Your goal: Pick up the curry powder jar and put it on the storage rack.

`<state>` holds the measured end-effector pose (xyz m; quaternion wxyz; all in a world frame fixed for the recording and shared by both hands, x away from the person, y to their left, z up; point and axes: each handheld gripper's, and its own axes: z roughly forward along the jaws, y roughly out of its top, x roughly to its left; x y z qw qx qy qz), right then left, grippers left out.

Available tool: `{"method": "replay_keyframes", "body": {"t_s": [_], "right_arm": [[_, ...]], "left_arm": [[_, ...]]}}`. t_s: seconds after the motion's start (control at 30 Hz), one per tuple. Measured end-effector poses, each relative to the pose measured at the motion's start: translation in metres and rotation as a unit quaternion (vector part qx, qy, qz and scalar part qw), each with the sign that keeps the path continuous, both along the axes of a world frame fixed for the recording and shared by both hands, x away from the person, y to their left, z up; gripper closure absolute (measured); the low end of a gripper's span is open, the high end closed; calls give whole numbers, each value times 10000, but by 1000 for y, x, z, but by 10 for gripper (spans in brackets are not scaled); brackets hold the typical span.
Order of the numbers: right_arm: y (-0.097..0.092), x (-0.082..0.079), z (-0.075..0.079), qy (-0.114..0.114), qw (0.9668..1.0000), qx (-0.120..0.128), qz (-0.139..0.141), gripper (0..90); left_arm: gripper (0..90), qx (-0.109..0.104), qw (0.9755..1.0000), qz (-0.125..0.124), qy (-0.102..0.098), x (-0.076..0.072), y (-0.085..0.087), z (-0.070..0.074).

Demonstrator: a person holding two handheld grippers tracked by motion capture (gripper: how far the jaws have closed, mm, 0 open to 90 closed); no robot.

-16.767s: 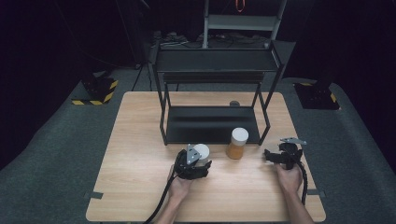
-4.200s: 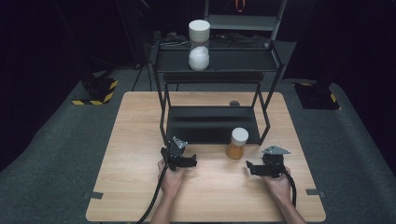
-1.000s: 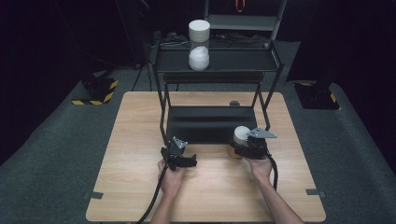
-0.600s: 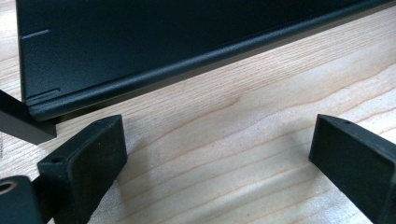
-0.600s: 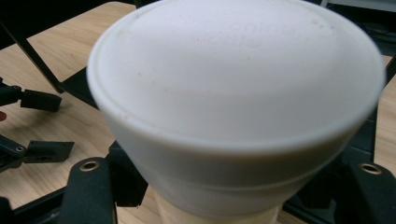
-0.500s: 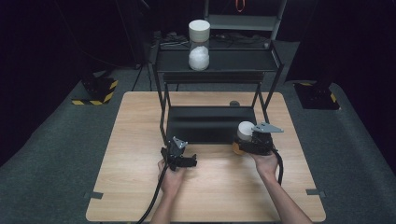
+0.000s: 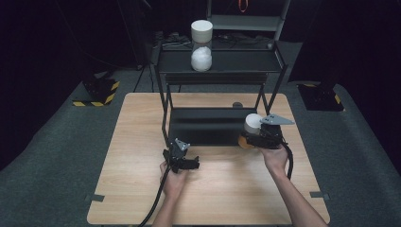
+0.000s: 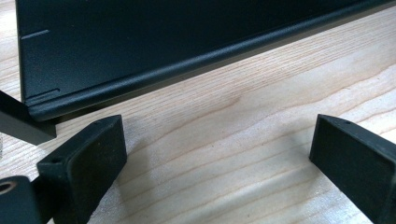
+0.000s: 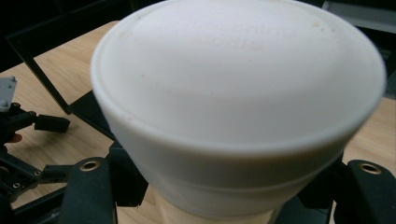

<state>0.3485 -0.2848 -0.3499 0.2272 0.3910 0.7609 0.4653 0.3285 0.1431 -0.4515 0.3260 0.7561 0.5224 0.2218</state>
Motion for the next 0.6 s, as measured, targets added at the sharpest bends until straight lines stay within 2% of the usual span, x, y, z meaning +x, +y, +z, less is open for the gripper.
{"method": "replay_keyframes", "body": {"t_s": [0.37,0.53,0.57,0.6], "right_arm": [[-3,4,30,-110,9999,-7,80,333],[-6,8,54,-180,9997,29,157,333],[-6,8,54,-180,9997,29,157,333],[-8,9,62,-191,9996,55,196,333]], "left_arm": [[36,-4,10000,-1,-2,0,0,0],[36,-5,10000,-1,-2,0,0,0],[37,-5,10000,-1,-2,0,0,0],[36,-5,10000,-1,-1,0,0,0]]}}
